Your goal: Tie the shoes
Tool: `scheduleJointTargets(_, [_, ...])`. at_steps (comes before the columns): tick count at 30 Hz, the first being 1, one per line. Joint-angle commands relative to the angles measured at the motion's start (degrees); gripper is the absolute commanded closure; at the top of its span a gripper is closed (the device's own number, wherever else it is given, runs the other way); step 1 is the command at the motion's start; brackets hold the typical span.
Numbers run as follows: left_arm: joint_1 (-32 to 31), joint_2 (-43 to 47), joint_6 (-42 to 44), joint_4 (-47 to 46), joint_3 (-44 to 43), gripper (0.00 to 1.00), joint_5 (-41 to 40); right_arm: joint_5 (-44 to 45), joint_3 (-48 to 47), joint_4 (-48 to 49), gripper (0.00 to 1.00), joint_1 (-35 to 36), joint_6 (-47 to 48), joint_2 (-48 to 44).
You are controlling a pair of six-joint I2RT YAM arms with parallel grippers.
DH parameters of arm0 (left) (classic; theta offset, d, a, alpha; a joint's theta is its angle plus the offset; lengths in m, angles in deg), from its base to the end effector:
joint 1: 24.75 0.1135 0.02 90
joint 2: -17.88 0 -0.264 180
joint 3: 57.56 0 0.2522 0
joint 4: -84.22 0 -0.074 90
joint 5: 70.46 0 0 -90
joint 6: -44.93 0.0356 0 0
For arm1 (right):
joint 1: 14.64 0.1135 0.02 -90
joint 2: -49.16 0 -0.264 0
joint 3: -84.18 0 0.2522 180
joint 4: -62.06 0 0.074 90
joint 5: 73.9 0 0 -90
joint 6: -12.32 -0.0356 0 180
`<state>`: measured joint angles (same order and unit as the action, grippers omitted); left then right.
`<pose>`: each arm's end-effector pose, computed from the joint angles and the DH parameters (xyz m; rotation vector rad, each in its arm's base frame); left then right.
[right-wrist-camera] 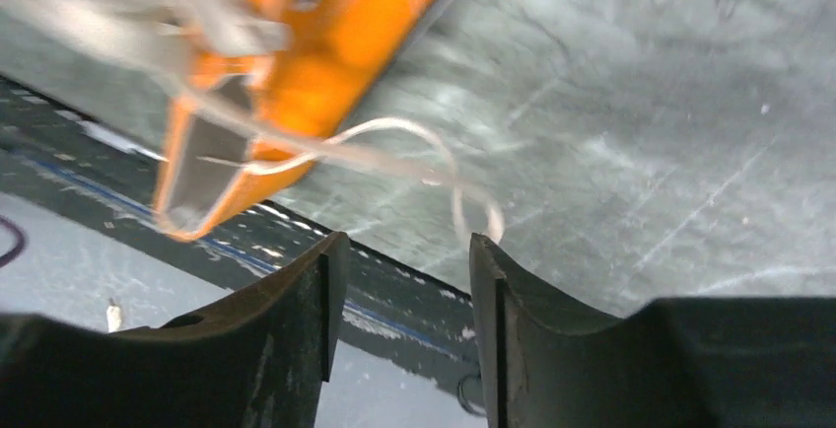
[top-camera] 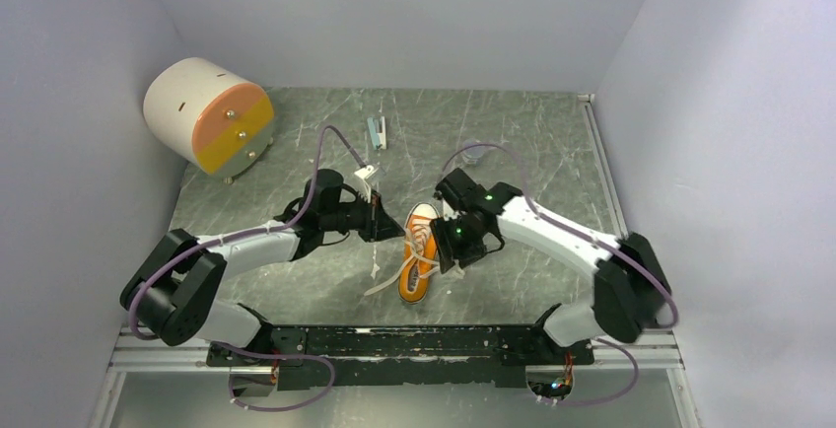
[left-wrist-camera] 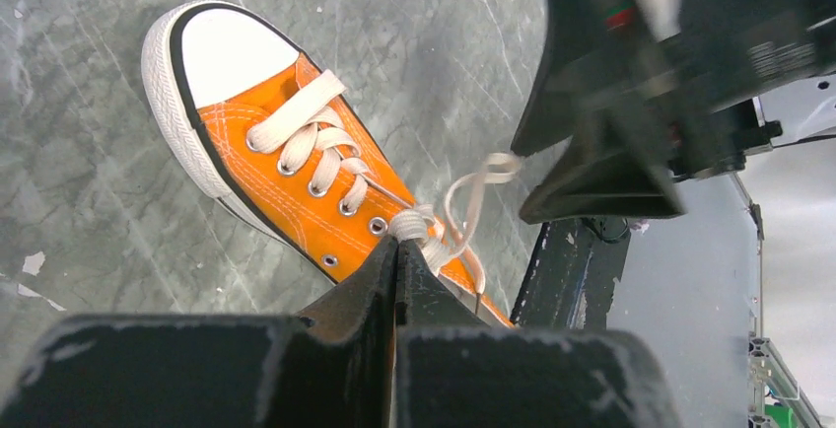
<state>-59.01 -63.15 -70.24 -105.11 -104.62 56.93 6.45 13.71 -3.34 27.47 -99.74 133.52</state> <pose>0.2200 -0.1760 0.1907 0.6224 2.0626 -1.2882 0.1883 0.1782 0.2085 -0.5548 2.9997 0.3701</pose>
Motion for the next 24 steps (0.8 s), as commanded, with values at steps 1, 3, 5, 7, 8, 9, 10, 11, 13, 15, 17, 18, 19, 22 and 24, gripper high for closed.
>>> scheduleJointTargets(1, [0.5, 1.57, 2.89, 2.54, -0.28, 0.95, 1.54, -0.59, 4.38, 12.37, 0.45, -0.48, 1.59, -10.11])
scheduleJointTargets(3, [0.51, 1.5, 4.02, 3.97, -0.71, 0.95, 1.61, -1.0, 8.41, 19.02, 0.43, -0.53, 3.94, -14.55])
scheduleJointTargets(5, [0.64, 1.39, 5.17, 5.71, -1.12, 0.95, 1.65, -4.55, 11.31, 24.84, 0.43, -0.65, 8.31, -17.77])
scheduleJointTargets(7, [1.0, 1.68, 5.6, 6.1, -1.03, 0.95, 2.0, -5.78, 13.53, 29.85, 0.45, -0.72, 11.53, -19.62])
scheduleJointTargets(8, [1.25, 1.89, 5.61, 5.86, -0.86, 0.95, 2.25, -6.73, 15.1, 33.03, 0.46, -1.08, 12.27, -19.77])
scheduleJointTargets(9, [1.48, 2.05, 5.57, 5.5, -0.67, 0.95, 2.56, -8.81, 16.7, 36.86, 0.47, -1.68, 12.8, -19.52])
scheduleJointTargets(10, [1.56, 2.06, 5.38, 5.11, -0.55, 0.95, 2.77, -12.69, 18.31, 40.66, 0.49, -2.83, 13.57, -18.96])
scheduleJointTargets(11, [1.64, 1.93, 5.15, 4.7, -0.51, 0.95, 3.2, -16.15, 19.59, 43.44, 0.5, -4.02, 14.07, -18.13])
scheduleJointTargets(13, [1.68, 1.41, 4.72, 4.36, -0.57, 0.95, 4.0, -21.55, 21.96, 47.78, 0.5, -6.69, 13.24, -16.06])
scheduleJointTargets(15, [1.73, 1.24, 4.46, 3.64, -0.4, 0.95, 4.33, -23.74, 23.95, 51.2, 0.48, -7.99, 13.0, -14.83])
scheduleJointTargets(17, [1.82, 1.15, 4.57, 3.48, -0.28, 0.95, 4.44, -24.63, 25.02, 51.41, 0.47, -8.67, 13.59, -13.44])
scheduleJointTargets(18, [1.97, 1.07, 4.71, 3.61, -0.34, 0.95, 4.57, -25.2, 25.53, 51.43, 0.47, -9.09, 13.9, -12.39])
scheduleJointTargets(19, [2.07, 1.06, 4.75, 3.66, -0.36, 0.95, 4.83, -25.24, 26.05, 52.22, 0.47, -9.28, 13.95, -11.84])
scheduleJointTargets(22, [2.18, 1.08, 4.76, 3.75, -0.46, 0.95, 5.38, -26.16, 26.96, 56.04, 0.47, -9.4, 13.29, -10.23])
scheduleJointTargets(24, [2.31, 0.97, 4.78, 3.78, -0.45, 0.95, 5.63, -27.61, 27.21, 57.42, 0.47, -9.44, 13.74, -9.04])
